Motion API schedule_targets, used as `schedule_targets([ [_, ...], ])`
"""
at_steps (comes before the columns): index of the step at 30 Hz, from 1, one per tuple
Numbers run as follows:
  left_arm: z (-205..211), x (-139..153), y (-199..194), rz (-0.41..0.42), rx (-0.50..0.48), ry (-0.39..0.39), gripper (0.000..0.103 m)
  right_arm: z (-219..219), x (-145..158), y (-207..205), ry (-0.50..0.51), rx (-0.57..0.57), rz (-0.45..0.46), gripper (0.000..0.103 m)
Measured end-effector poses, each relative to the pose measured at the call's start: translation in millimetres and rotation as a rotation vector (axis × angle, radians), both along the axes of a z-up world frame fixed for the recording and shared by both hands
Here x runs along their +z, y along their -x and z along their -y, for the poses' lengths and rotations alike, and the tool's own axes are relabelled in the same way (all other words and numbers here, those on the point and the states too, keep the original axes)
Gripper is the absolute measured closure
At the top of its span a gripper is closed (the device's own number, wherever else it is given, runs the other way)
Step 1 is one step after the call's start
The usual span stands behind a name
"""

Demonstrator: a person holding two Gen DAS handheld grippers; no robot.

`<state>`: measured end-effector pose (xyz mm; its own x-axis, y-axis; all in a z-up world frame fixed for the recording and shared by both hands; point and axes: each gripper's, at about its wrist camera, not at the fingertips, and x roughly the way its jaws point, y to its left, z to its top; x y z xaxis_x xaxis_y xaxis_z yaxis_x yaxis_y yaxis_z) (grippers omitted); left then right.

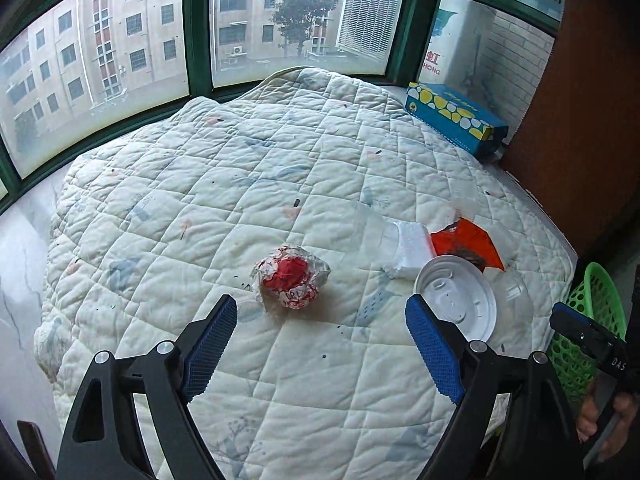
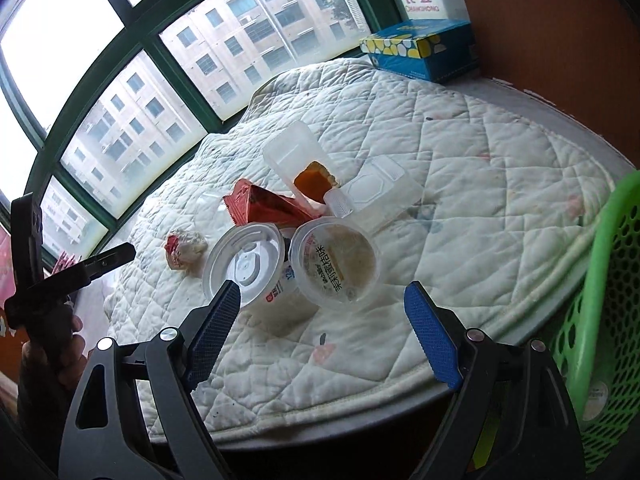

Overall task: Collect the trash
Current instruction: 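Grasp labeled clear cup with right tool while left grasps crumpled paper ball, then carry cup and paper ball to green basket and open both tools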

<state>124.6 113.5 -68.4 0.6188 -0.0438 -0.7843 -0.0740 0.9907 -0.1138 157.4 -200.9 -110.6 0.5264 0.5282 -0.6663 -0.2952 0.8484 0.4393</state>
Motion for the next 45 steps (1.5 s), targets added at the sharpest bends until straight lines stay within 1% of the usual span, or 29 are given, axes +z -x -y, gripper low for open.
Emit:
schedule_targets([
  [3,-9,-8,-5,-0.011,0.009,0.015,0.020,-5,-8,-16,-0.013,0.029,-0.020,0.022],
  [7,-15,-19,-13,-0.032,0.009,0.030,0.020,-11,-17,-34,0.003,0.050,-0.029,0.023],
  [10,-17,-27,-19,-0.046,0.006,0.041,0.020,-13,-27,-46,-0.006,0.064,-0.054,0.024],
  [13,-20,-34,-25,-0.063,0.011,0.042,0.019,-14,-35,-54,-0.020,0.071,-0.084,0.027],
  [17,-26,-44,-34,-0.086,0.022,0.048,0.018,-18,-43,-57,-0.022,0.083,-0.107,0.036],
  [18,-27,-47,-36,-0.090,0.023,0.048,0.018,-18,-44,-56,-0.015,0.079,-0.102,0.038],
  [21,-28,-53,-44,-0.104,0.021,0.060,0.018,-19,-42,-53,-0.004,0.080,-0.088,0.038],
  [25,-26,-61,-56,-0.115,0.009,0.053,0.018,-18,-38,-48,0.006,0.059,-0.070,0.038],
  [31,-25,-71,-71,-0.130,0.004,0.037,0.019,-11,-21,-35,0.021,0.039,-0.024,0.038],
  [32,-25,-72,-72,-0.131,0.002,0.035,0.021,-10,-18,-32,0.021,0.035,-0.017,0.038],
  [34,-25,-73,-74,-0.133,0.001,0.036,0.035,-9,-12,-27,0.024,0.026,-0.003,0.038],
  [35,-26,-74,-73,-0.135,-0.001,0.047,0.038,-7,-9,-24,0.029,0.017,0.001,0.038],
  [38,-25,-74,-69,-0.134,0.002,0.036,0.049,-3,-2,-15,0.024,-0.004,0.011,0.038],
  [41,-26,-69,-60,-0.127,0.014,0.046,0.052,2,6,-2,0.029,-0.029,0.029,0.038],
  [45,-30,-55,-41,-0.103,0.032,0.047,0.054,13,18,15,0.028,-0.057,0.055,0.038],
])
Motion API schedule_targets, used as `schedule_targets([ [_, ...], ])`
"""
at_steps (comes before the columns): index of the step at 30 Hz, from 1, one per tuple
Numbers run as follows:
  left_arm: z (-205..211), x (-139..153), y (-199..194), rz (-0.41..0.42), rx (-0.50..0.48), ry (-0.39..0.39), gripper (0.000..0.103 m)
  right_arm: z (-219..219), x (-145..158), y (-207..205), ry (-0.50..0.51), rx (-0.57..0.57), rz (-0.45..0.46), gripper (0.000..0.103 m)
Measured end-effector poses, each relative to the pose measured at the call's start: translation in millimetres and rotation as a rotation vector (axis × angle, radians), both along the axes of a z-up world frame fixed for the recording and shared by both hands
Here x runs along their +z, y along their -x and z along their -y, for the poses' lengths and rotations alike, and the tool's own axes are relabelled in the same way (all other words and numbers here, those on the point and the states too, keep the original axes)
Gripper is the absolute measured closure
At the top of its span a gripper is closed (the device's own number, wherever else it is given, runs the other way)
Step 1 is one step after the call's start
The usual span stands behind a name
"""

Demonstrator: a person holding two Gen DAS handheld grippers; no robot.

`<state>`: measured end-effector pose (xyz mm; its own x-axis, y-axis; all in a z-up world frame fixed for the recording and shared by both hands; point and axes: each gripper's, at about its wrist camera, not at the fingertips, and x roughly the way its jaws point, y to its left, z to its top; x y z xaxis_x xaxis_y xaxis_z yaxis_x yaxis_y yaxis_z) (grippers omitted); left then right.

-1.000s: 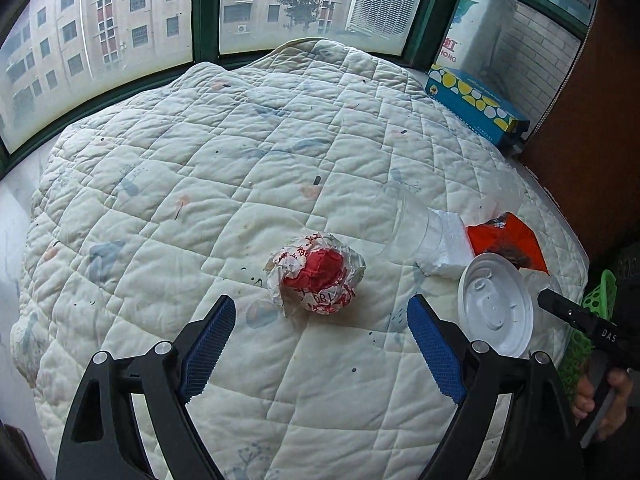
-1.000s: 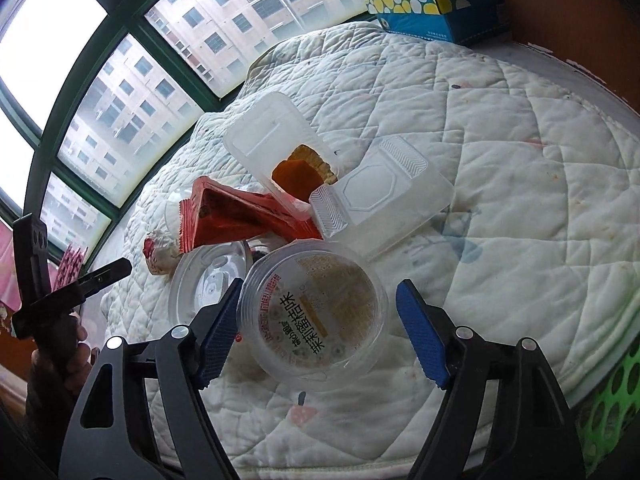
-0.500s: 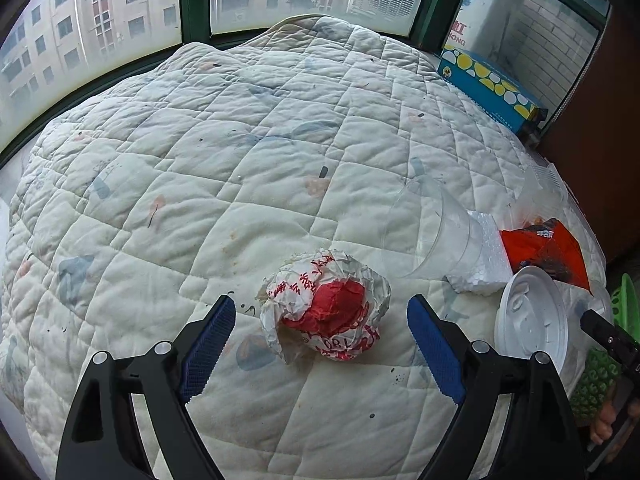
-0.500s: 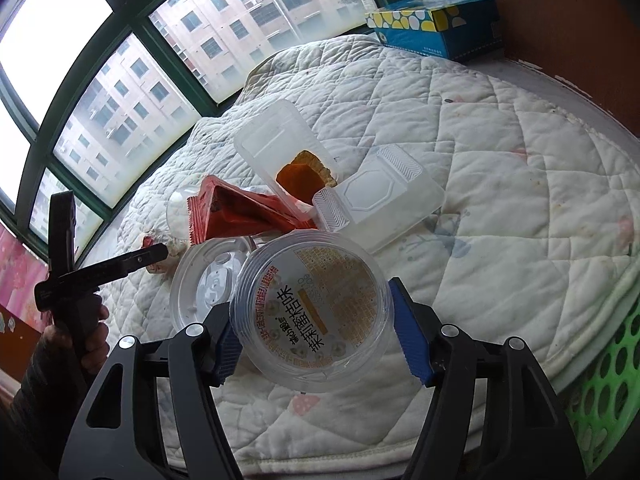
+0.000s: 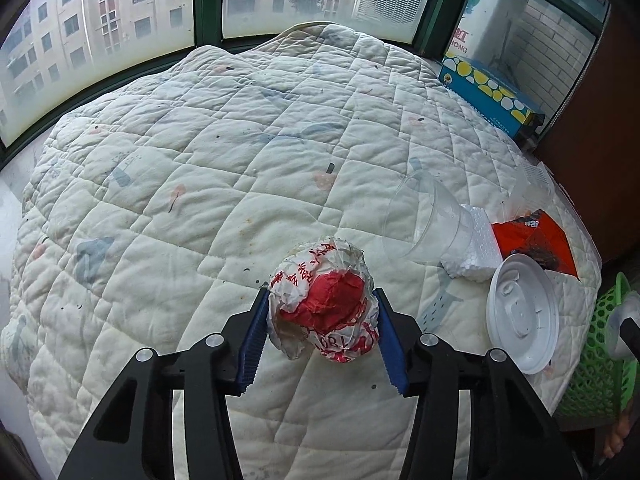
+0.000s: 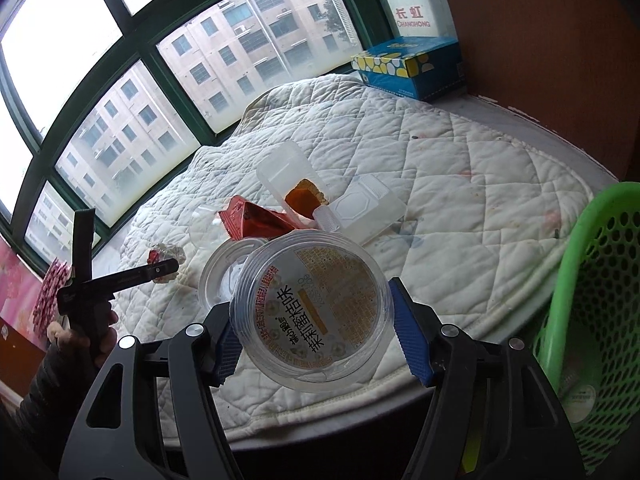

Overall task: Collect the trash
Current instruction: 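Carry cup and paper ball to green basket and open both tools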

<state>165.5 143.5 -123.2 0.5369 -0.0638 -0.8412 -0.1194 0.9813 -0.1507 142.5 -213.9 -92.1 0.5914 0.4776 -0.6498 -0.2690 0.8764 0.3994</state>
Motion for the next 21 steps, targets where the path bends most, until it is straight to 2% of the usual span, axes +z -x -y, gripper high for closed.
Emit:
schedule_targets([
  [4,-1,20,20,0.034,0.006,0.011,0.055,12,10,15,0.009,-0.028,0.024,0.038],
  [9,23,54,39,0.099,-0.054,0.016,0.055,30,20,33,0.017,-0.078,0.043,0.038],
  [15,72,87,50,0.160,-0.163,0.039,0.055,57,30,56,0.045,-0.149,0.069,0.038],
  [21,132,105,52,0.189,-0.286,0.070,0.055,86,39,72,0.073,-0.228,0.086,0.038],
])
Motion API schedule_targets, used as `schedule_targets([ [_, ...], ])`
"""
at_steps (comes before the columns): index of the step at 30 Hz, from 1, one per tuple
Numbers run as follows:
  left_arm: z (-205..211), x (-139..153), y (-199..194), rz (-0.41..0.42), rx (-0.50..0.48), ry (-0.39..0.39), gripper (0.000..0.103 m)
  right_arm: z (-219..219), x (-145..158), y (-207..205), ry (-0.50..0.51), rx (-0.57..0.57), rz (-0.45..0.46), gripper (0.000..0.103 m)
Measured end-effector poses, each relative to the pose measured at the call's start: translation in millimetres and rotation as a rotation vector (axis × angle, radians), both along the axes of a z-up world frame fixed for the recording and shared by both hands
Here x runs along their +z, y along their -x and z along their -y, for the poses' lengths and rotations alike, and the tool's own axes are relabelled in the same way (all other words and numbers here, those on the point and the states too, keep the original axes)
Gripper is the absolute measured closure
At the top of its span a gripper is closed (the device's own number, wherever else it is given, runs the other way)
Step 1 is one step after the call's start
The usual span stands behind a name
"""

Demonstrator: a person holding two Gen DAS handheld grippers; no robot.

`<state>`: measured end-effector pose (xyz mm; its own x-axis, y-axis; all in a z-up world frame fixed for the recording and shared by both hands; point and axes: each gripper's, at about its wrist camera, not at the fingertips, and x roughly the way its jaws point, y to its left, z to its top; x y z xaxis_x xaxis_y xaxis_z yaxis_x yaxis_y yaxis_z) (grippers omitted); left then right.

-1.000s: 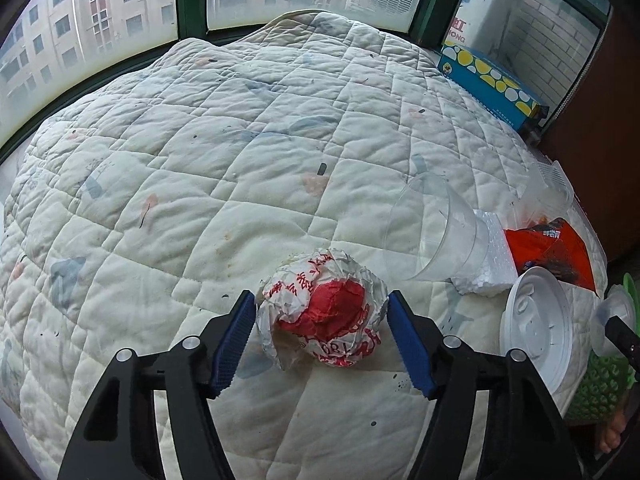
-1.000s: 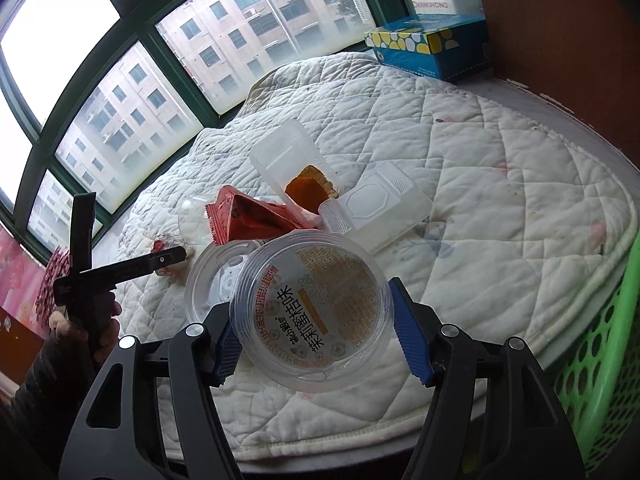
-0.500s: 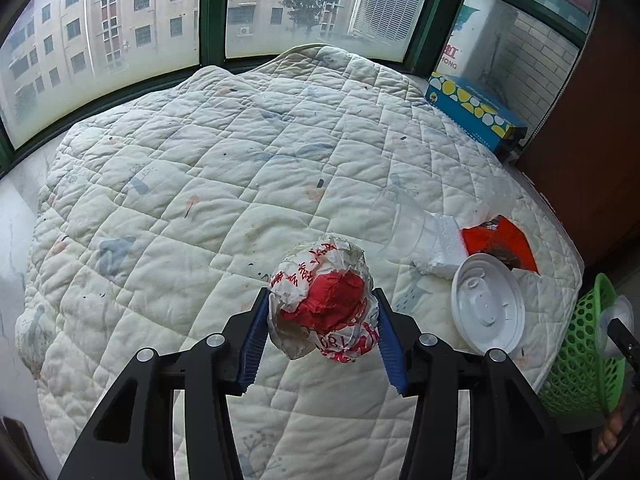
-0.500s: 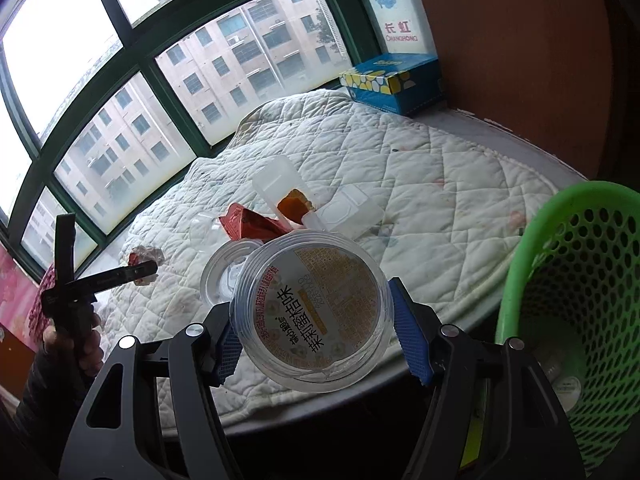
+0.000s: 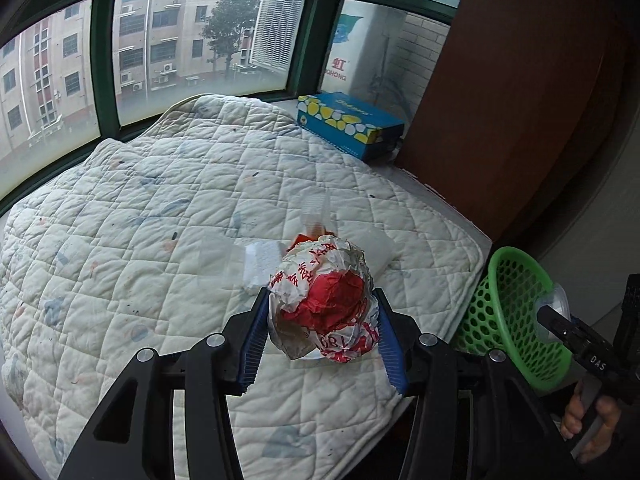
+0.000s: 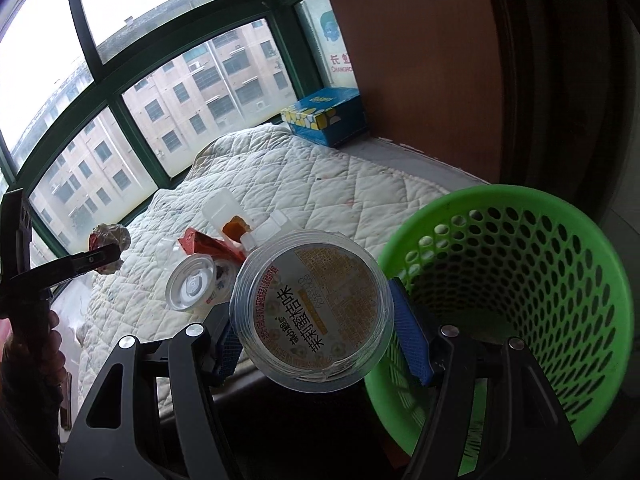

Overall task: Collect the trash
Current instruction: 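Carry cup and paper ball to green basket and open both tools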

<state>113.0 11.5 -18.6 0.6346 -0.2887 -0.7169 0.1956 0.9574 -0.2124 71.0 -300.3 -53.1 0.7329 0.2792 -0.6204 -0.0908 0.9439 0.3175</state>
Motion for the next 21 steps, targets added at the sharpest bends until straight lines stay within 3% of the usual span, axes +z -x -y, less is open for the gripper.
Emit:
schedule_targets([
  [9,91,21,0,0.035,-0.182,-0.002,0.054,44,5,19,0.060,-0.113,-0.003,0.038],
  [21,186,26,1,0.039,-0.365,-0.043,0.051,97,-7,33,0.049,-0.222,-0.039,0.037],
])
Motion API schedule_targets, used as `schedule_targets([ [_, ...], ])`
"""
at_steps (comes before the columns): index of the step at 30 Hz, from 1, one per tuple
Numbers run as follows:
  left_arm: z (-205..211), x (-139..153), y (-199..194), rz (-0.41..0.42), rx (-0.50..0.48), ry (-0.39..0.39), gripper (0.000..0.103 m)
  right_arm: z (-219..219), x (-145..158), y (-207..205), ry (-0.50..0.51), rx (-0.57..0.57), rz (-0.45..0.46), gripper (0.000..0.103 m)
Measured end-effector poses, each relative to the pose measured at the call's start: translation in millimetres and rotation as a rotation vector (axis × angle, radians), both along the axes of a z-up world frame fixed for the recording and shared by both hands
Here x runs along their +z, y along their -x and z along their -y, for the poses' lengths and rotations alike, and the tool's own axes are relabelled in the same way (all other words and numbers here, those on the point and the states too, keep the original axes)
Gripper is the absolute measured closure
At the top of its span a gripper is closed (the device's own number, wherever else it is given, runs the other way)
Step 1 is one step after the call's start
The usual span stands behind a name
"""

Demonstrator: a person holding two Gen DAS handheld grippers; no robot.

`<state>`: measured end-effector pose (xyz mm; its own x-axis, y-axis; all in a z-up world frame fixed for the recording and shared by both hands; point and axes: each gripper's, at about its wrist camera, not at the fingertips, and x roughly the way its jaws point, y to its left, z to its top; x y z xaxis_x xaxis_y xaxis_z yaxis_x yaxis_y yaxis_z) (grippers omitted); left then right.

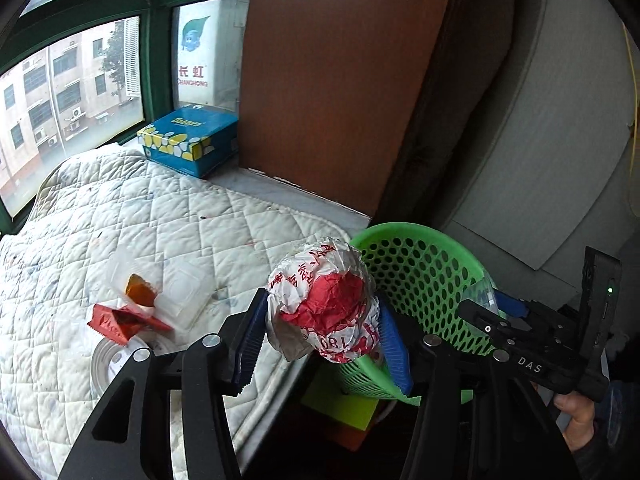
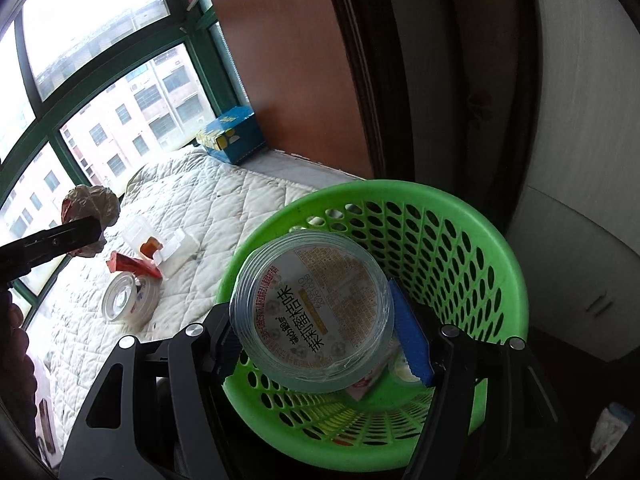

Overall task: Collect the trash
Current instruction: 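Carry cup and paper ball to green basket and open both tools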

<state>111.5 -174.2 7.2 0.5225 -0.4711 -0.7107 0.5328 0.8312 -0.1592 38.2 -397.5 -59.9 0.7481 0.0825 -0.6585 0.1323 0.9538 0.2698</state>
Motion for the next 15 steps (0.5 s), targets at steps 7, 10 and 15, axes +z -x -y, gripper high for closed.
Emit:
schedule_targets([
  [7,36,-4,-1,-0.010,-0.066,-0.024,0.049,19,0,14,-0.021,-0.040,0.010,0.031],
  [10,50,-6,1,-0.004,-0.089,-0.037,0.047,27,2,22,-0.029,-0.059,0.021,0.030],
  [15,74,-11,3,-0.014,-0.116,-0.042,0.045,38,7,34,-0.037,-0.098,0.043,0.028],
])
